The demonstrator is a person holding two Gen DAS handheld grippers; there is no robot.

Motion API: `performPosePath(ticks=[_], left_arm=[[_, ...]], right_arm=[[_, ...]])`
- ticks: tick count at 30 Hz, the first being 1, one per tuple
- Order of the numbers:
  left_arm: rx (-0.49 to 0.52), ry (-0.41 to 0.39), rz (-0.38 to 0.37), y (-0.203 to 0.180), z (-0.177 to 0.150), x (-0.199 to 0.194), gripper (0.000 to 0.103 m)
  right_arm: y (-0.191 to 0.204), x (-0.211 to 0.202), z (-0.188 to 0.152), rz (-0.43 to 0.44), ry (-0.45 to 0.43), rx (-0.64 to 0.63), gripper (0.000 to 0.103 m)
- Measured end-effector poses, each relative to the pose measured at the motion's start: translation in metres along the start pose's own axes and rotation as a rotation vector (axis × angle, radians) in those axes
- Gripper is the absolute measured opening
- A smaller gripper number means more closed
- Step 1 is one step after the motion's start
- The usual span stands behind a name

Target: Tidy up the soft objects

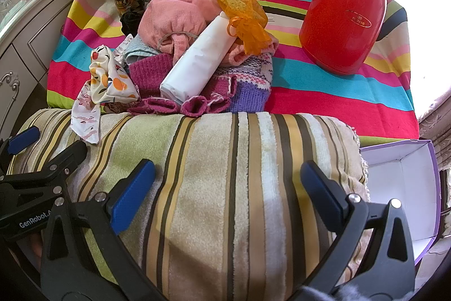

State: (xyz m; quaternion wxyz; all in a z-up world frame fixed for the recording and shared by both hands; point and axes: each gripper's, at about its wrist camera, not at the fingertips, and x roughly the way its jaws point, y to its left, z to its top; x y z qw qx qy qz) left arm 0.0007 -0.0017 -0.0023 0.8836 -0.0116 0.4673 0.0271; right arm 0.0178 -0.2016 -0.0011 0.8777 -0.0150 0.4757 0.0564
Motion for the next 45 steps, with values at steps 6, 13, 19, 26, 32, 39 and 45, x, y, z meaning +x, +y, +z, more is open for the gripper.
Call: performPosePath(ticks=[6,13,19,26,32,39,45], left_arm=[[0.000,0.000,0.000,0.000,0.000,0.000,0.103],[0.000,-0.001,0.001,-0.001,0.000,0.000,0.103],[0.000,-0.001,0.001,-0.001,0.000,0.000,0.103],[0.000,-0.001,0.001,-0.001,0.000,0.000,0.103],[-0.017,-0.012,-0.010,0.001,0.000,-0.002,0.103],[-0.139,-0.045,-0.158,0.021,0.013,-0.006,0.102],[-0.251,-0.012,-0.301,0.032,0.039,0.014,0.086]], right_arm=[[0.000,0.000,0.000,0.000,-0.001,0.000,0.103],[0.000,0.000,0.000,0.000,-0.001,0.000,0.103],[0.000,0.000,0.000,-0.001,-0.002,0.000,0.103],[0.000,0.000,-0.001,-0.002,-0.002,0.000,0.103],[-0.001,-0.001,0.000,0.017,0.002,0.005,0.103],[-0.012,0.004,0.011,0.110,0.041,-0.004,0.103],[-0.022,0.014,0.031,0.192,0.017,0.077,0.103]])
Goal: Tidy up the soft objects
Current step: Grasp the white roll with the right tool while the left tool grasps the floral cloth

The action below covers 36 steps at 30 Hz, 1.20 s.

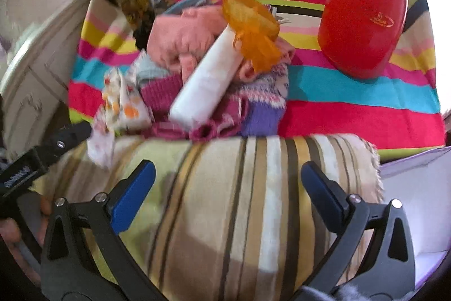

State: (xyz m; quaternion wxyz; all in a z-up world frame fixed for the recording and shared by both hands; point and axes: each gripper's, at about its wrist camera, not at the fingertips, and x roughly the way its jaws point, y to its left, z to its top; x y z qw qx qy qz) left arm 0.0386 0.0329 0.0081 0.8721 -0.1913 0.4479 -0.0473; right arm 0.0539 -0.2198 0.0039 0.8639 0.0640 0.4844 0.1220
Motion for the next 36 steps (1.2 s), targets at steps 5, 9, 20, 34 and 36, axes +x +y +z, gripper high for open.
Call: performPosePath(ticks=[5,9,20,34,36], left_arm=[[-0.065,0.051,-0.045,0.004,0.024,0.025,0.079],[-0.109,0.074,-0.059,0.010,0.038,0.039,0.078],[-0.015,0.078,0.022,-0.002,0.051,0.064,0.036],[0.151,-0.050,0.124,-0.038,0.038,0.030,0.025],[0.158,-0.061,0.133,-0.041,0.036,0.024,0.025]], right_arm=[[-0.008,0.012,0.025,0.077,-0.026,0.103,0.103],[-0.003,0.030,0.043,0.109,-0.010,0.121,0.100],[0.015,0.072,0.069,0.075,0.061,0.085,0.054],[0.019,0.041,0.059,0.097,-0.011,0.040,0.050],[0.017,0.033,0.058,0.099,-0.028,0.038,0.050]])
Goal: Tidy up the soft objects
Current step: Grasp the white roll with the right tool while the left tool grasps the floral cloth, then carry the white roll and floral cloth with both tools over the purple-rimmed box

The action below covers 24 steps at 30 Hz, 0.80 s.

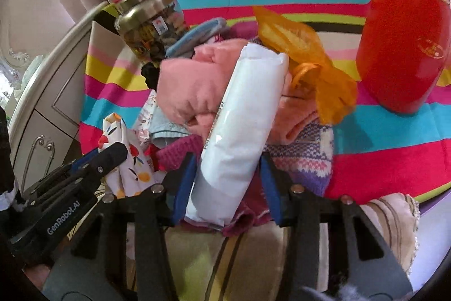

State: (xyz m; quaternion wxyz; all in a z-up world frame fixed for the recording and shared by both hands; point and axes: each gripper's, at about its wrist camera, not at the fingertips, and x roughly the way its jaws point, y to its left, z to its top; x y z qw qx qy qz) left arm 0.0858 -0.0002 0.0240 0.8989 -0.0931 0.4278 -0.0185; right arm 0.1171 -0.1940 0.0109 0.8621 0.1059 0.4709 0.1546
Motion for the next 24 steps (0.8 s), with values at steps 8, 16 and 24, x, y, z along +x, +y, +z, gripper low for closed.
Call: performPosePath(ticks=[8,16,24], left_arm=[[0.033,-0.040,0.031,-0.013,-0.003,-0.019,0.025],[0.058,-0.071,0.039,-0.027,-0.003,-0.035,0.025],[0.079,-0.078,0.013,-0.044,-0.004,-0.045,0.025]], right_arm=[[-0.009,-0.022,-0.004,0.017,-0.029,0.027,0.048],[-0.019,-0.040,-0.009,0.035,-0.063,0.053,0.042],[-0.036,-0.058,-0.017,0.050,-0.086,0.081,0.041]])
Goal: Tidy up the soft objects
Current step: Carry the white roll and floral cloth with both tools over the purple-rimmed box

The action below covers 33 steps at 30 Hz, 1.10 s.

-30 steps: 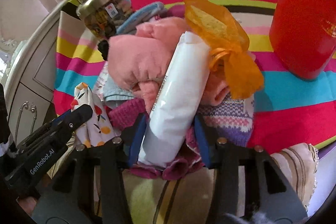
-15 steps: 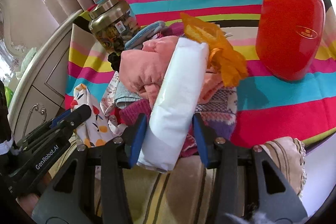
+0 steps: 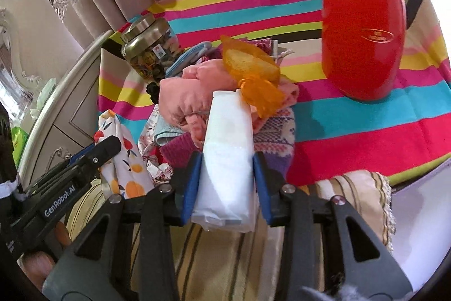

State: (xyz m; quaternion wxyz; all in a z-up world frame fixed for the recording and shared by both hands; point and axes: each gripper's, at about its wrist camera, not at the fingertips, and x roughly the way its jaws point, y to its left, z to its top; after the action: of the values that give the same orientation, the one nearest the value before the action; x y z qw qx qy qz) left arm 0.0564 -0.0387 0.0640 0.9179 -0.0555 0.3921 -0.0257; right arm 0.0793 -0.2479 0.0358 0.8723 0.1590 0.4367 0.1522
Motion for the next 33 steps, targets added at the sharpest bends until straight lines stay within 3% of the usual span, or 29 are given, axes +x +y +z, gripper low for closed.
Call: performPosePath(ticks=[5,13,20,27,30,33], left_arm=[[0.031,-0.009,-0.030,-0.019,0.003,-0.008,0.025],[0.103,-0.003,-0.142,-0.074,0.003,-0.017,0.025],[0.185,0.059,-0.313,-0.141,-0.015,-0.020,0.025],[0.283,0.162,-0.521,-0.218,-0.048,-0.025,0.025],[0.314,0.232,-0.611,-0.244,-0.058,-0.022,0.037],[0.356,0.247,-0.620,-0.259,-0.065,-0.022,0.056]], right_arm=[[-0.018,-0.026,-0.005,-0.003,-0.041,0.028,0.041],[-0.069,-0.083,-0.017,-0.061,-0.118,0.109,0.041],[-0.137,-0.134,-0.040,-0.222,-0.167,0.216,0.041],[-0.189,-0.166,-0.071,-0.387,-0.149,0.306,0.041],[-0.210,-0.167,-0.085,-0.429,-0.117,0.364,0.043],[-0.223,-0.167,-0.093,-0.473,-0.094,0.395,0.043]])
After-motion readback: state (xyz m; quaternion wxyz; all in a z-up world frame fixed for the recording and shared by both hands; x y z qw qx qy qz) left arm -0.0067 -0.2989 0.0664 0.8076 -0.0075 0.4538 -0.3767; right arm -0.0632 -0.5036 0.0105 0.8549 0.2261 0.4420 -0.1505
